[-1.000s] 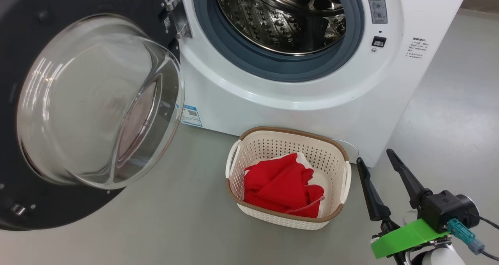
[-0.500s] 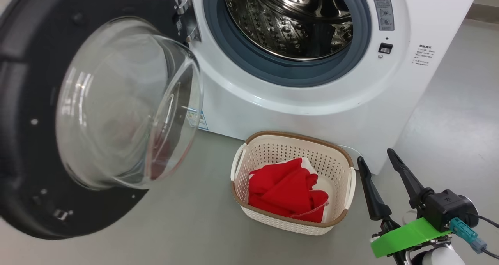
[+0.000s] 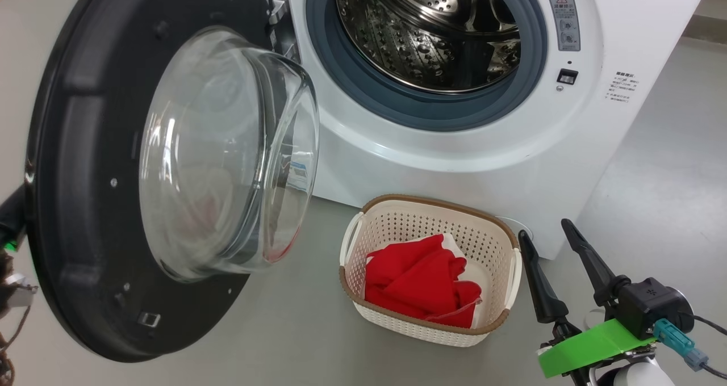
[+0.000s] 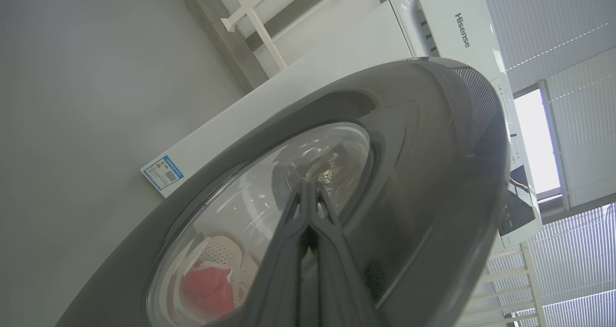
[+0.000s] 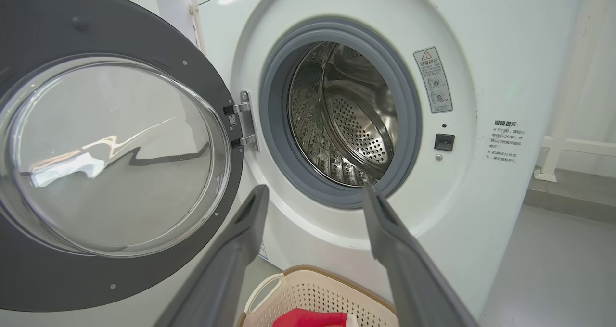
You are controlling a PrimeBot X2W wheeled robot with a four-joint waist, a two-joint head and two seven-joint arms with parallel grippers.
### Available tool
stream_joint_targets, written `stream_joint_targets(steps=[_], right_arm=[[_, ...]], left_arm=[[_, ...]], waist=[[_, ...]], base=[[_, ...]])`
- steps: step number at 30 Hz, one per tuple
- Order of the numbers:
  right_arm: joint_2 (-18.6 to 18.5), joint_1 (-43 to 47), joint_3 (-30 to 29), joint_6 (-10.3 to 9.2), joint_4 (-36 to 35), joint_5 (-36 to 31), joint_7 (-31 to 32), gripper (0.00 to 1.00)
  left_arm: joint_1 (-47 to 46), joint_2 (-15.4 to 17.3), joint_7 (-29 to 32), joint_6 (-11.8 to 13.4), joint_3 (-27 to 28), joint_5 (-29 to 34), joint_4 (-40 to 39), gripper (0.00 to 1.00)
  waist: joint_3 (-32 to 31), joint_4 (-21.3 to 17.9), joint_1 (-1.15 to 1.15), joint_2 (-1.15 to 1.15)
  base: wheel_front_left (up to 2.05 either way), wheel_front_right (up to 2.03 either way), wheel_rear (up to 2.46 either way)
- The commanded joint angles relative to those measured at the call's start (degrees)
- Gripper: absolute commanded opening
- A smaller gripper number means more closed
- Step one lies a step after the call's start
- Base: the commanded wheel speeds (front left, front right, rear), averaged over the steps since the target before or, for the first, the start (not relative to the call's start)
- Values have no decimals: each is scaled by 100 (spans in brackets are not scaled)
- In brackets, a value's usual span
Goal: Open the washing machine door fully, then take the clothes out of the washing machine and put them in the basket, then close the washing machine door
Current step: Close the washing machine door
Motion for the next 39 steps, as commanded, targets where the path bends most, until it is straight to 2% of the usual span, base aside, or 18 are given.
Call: stream_joint_targets(steps=[1,14,23,39], right_arm=[[3,-98,135,36,-149,38,-36,100],[4,-152,138,36,-158,45,-36,100],[5,-204,155,36,-135,36,-36,100],[5,-266,180,36,-137,47,-36,100]], left_arm=[[49,79,142,56,94,-144,-354,0],[279,-430,450,327,105,-606,-1260,0],[345,-766,615,578,69,-950,-1601,0],[556,-1019,660,656,-383,-1210,-1900,0]], waist=[[15,-17,0,0],[114,-118,0,0],[148,-260,0,0],[212,-568,0,0]], base=[[0,0,0],[0,0,0],[0,0,0],[0,0,0]])
